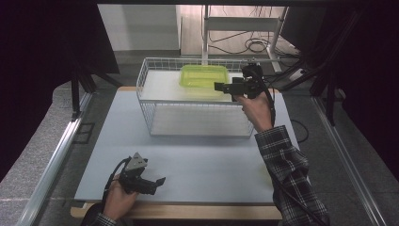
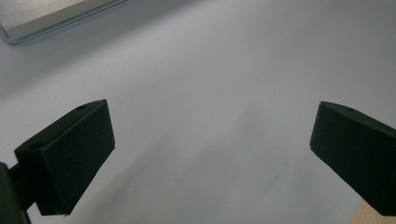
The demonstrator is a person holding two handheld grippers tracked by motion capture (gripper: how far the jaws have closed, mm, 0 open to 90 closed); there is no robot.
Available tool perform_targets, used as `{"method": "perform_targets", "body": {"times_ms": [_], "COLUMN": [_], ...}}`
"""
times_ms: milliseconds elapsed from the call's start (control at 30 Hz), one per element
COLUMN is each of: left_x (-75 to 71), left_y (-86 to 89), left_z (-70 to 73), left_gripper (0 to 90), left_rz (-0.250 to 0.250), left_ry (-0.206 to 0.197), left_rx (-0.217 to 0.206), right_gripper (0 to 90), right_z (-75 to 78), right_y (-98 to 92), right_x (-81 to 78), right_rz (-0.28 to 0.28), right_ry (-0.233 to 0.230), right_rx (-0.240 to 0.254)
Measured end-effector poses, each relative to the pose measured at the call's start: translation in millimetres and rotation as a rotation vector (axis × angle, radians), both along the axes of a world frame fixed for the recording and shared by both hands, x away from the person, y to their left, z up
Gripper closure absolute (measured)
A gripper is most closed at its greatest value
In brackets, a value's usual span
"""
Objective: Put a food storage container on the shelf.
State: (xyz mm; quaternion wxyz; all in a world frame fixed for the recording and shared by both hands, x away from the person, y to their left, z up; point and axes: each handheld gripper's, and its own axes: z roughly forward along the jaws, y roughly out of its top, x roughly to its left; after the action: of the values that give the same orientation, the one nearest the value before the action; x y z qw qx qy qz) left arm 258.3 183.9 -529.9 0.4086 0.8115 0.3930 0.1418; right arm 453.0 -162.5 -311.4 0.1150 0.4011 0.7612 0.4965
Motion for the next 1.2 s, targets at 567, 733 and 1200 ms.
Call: {"method": "perform_targets", "body": {"times_ms": [567, 733, 1200], "left_x": [-0.3, -0.2, 0.0], "left_y": [-0.2, -0.8, -1.6], "left_z": [0.2, -0.3, -0.8], "left_gripper": [0.0, 0.0, 0.0], "left_rz": [0.002, 0.0, -0.004], "left_ry": [-0.005, -0.001, 0.003], "left_rx": [0.016, 0.022, 0.026], "right_gripper": [2.1, 0.9, 0.2], "right_z": [-10.7, -15.9, -35.1], "right_y": [-6.2, -8.2, -18.3], "right_x": [-34.0, -43.5, -59.4], "right_rz": [0.089, 0.109, 0.129], "right_ry": [-0.055, -0.072, -0.065], "right_rx": [-0.034, -0.05, -0.068]}}
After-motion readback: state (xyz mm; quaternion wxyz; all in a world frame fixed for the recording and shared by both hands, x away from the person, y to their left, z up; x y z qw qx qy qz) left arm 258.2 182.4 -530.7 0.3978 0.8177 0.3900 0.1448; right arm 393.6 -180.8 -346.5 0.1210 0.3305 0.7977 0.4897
